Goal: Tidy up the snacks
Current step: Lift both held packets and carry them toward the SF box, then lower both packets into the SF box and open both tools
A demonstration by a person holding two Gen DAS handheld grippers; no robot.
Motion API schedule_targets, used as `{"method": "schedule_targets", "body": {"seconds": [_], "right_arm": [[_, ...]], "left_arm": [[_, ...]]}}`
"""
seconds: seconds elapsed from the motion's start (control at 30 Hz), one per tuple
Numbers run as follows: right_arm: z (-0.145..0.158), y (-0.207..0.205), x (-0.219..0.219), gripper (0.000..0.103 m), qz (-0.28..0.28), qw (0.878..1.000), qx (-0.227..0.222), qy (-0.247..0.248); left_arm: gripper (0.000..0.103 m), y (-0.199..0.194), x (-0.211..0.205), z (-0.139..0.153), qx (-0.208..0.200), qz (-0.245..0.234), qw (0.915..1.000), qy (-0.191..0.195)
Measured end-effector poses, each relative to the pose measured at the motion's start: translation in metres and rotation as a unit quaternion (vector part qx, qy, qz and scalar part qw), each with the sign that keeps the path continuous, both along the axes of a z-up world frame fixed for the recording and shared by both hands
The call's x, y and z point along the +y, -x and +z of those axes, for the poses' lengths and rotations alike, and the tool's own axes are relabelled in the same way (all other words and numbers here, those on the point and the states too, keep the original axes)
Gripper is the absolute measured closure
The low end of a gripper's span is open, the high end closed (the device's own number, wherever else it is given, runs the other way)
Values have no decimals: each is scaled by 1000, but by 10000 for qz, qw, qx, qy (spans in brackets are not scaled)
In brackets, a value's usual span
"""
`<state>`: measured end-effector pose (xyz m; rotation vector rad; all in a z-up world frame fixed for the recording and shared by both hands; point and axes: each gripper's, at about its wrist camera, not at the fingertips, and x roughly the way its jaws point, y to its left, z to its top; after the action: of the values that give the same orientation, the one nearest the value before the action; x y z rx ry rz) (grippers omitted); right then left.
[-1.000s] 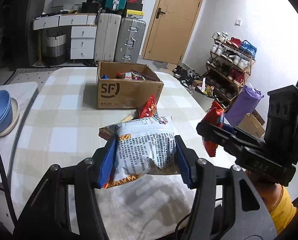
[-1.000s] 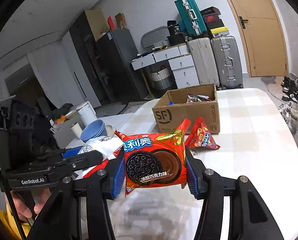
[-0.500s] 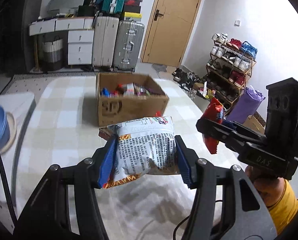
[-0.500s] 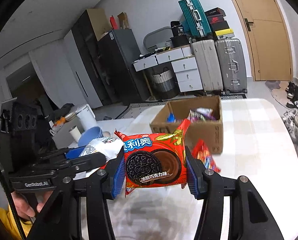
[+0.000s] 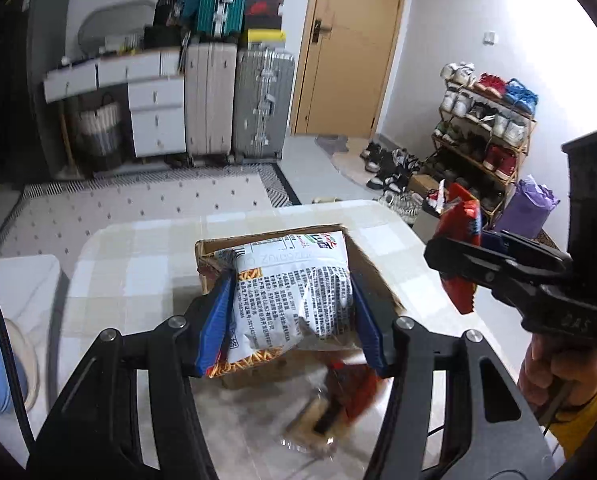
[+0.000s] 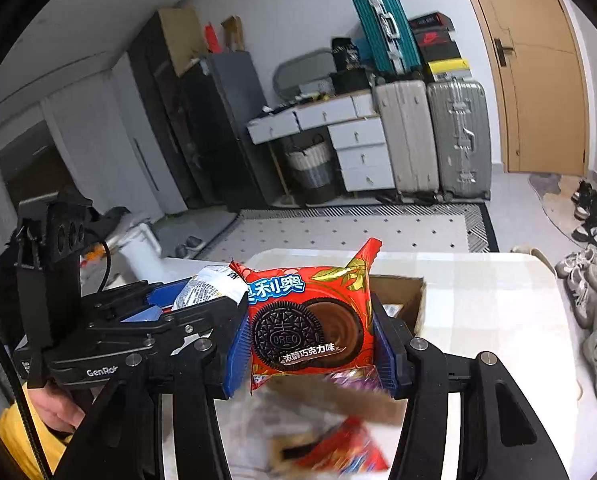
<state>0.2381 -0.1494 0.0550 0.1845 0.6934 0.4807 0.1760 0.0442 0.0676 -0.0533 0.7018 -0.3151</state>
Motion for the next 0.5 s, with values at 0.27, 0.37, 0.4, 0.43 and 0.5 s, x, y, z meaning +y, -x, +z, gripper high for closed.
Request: {"method": "schedule_targets", "body": {"seconds": [0.27,0.37,0.4,0.43,0.5], "right_arm": [[-41,-68,13,50,105,9989,319,330],[-54,-87,14,50,112,9980,443,426],[-58,-92,13,50,77,9978,484,442],[-62,-97,13,50,70,9976,525,443],[-72,-108,13,50,78,9968,680,414]], "left_arm": [[50,-93,-1,-38,729,40,9967,344],[50,-121,-3,-55,955,-9,9951,255],[50,-126,-6,-61,1021,-7,9946,188],[49,-139,-7,-67,1029,-6,9946,158],[49,-145,-11,-73,1051,-80,9944,99]]}}
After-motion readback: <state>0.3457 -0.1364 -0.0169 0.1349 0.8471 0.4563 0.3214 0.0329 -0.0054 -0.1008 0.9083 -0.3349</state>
